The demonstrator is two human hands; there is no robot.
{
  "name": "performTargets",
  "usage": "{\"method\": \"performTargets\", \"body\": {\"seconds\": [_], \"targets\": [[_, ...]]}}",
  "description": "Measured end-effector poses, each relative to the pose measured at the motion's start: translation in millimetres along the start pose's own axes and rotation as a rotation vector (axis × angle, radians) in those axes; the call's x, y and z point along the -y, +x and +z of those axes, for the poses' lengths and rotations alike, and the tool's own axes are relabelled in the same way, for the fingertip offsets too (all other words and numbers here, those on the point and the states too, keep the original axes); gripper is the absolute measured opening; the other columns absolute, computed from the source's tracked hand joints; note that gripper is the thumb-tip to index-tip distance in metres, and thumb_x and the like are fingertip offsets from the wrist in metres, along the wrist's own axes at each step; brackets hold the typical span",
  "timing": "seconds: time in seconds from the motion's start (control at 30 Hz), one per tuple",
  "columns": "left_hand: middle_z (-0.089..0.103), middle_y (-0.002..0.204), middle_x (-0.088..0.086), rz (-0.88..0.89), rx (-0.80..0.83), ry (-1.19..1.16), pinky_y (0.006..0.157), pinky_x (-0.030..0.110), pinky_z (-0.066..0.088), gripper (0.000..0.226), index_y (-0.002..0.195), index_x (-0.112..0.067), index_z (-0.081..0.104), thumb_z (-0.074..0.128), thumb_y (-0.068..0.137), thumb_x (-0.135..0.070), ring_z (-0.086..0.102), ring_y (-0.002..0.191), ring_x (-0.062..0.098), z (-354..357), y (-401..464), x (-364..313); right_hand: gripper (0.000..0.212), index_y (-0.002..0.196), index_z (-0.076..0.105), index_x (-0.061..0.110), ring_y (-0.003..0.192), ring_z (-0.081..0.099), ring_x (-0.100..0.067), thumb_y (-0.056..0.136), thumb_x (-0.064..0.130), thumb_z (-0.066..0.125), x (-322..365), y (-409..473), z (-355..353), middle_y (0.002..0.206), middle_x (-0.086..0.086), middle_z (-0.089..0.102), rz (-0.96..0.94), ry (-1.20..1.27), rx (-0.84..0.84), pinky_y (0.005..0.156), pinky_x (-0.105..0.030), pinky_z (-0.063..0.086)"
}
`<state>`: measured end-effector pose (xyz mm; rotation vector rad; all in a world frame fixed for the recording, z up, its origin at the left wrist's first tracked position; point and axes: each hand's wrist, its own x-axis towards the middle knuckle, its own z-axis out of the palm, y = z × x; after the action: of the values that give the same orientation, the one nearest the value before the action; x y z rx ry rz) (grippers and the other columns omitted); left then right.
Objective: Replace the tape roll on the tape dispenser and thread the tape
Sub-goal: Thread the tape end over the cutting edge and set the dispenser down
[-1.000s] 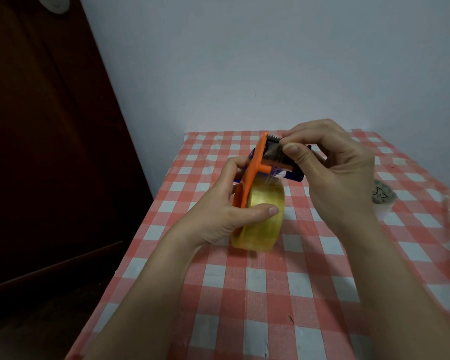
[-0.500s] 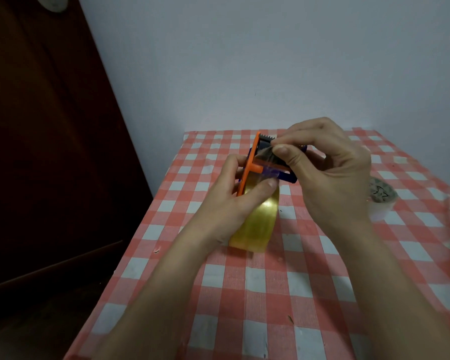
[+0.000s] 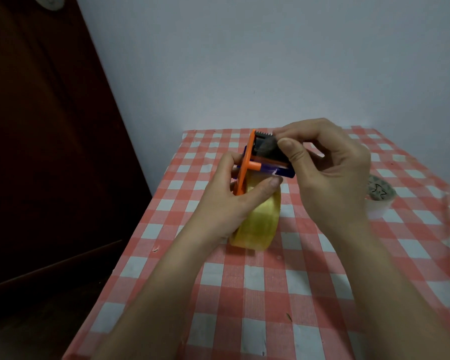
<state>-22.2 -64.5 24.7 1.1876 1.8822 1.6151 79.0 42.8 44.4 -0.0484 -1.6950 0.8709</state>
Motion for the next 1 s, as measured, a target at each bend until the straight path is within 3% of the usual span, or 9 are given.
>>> {"method": "performTargets", "body": {"seconds": [0.1,0.2,0.3,0.43,0.53,0.7,0.9,1.0], "targets": [[0.066,0.125,-0.011,-0.007,0.001,-0.002,0.087,0.018,0.044,0.06,0.125,-0.031,0.053,0.072,0.074,-0.056,0.061,0.118,0.007,-1,0,-1,0.011,0.091,0.064,0.015,0.092,0.068,-0.01,0.092,0.004,0.062,1,-1,0,0.091,0.004,0.067,0.025,0.009,-0.009,0.078,-0.023,0.056],[0.065,0.126,-0.012,-0.004,0.016,0.009,0.101,0.033,0.05,0.059,0.126,-0.036,0.051,0.074,0.075,-0.057,0.062,0.121,0.011,-3,-1,0,0.01,0.09,0.064,0.016,0.092,0.068,-0.011,0.093,0.006,0.062,2,-2,0,0.091,0.005,0.067,0.025,-0.001,-0.017,0.077,-0.025,0.057],[0.065,0.125,-0.019,-0.014,0.077,0.027,0.111,0.046,0.047,0.055,0.128,-0.044,0.046,0.066,0.079,-0.057,0.06,0.125,0.009,-3,-1,2,0.007,0.088,0.064,0.016,0.088,0.068,-0.01,0.092,0.01,0.063,2,-2,0,0.088,0.007,0.067,0.007,-0.037,-0.031,0.075,-0.027,0.058],[0.063,0.117,-0.033,-0.038,0.151,0.017,0.102,0.032,0.05,0.05,0.12,-0.06,0.039,0.067,0.078,-0.059,0.061,0.113,-0.006,-5,-2,5,0.005,0.089,0.064,0.018,0.084,0.064,-0.005,0.092,0.014,0.064,2,-2,-1,0.085,0.009,0.064,-0.021,-0.085,-0.039,0.074,-0.024,0.057],[0.054,0.129,-0.026,-0.028,0.206,0.059,0.084,0.018,0.051,0.065,0.12,-0.067,0.031,0.074,0.073,-0.055,0.058,0.114,-0.005,-5,-4,6,0.005,0.089,0.064,0.019,0.083,0.063,-0.006,0.093,0.017,0.064,1,-1,-2,0.085,0.01,0.063,-0.028,-0.125,-0.064,0.074,-0.023,0.056],[0.048,0.136,-0.024,0.023,0.173,0.08,0.075,0.007,0.051,0.067,0.117,-0.073,0.03,0.075,0.071,-0.056,0.053,0.112,-0.016,-2,-4,9,0.004,0.09,0.063,0.023,0.083,0.058,0.003,0.093,0.021,0.065,0,0,-2,0.086,0.017,0.059,-0.061,-0.175,-0.085,0.071,-0.019,0.054],[0.052,0.137,-0.016,0.079,0.145,0.094,0.098,0.027,0.05,0.08,0.14,-0.05,0.034,0.072,0.07,-0.061,0.055,0.126,0.006,-4,-2,14,0.004,0.092,0.062,0.025,0.081,0.055,0.004,0.093,0.021,0.063,0,-1,1,0.086,0.02,0.055,-0.095,-0.191,-0.101,0.069,-0.023,0.054],[0.052,0.139,-0.012,0.074,0.149,0.085,0.105,0.04,0.051,0.08,0.141,-0.049,0.033,0.073,0.072,-0.058,0.055,0.128,0.012,-5,-1,15,0.007,0.091,0.061,0.025,0.08,0.055,0.003,0.093,0.018,0.064,0,-3,4,0.085,0.018,0.055,-0.1,-0.182,-0.115,0.067,-0.022,0.053]]}}
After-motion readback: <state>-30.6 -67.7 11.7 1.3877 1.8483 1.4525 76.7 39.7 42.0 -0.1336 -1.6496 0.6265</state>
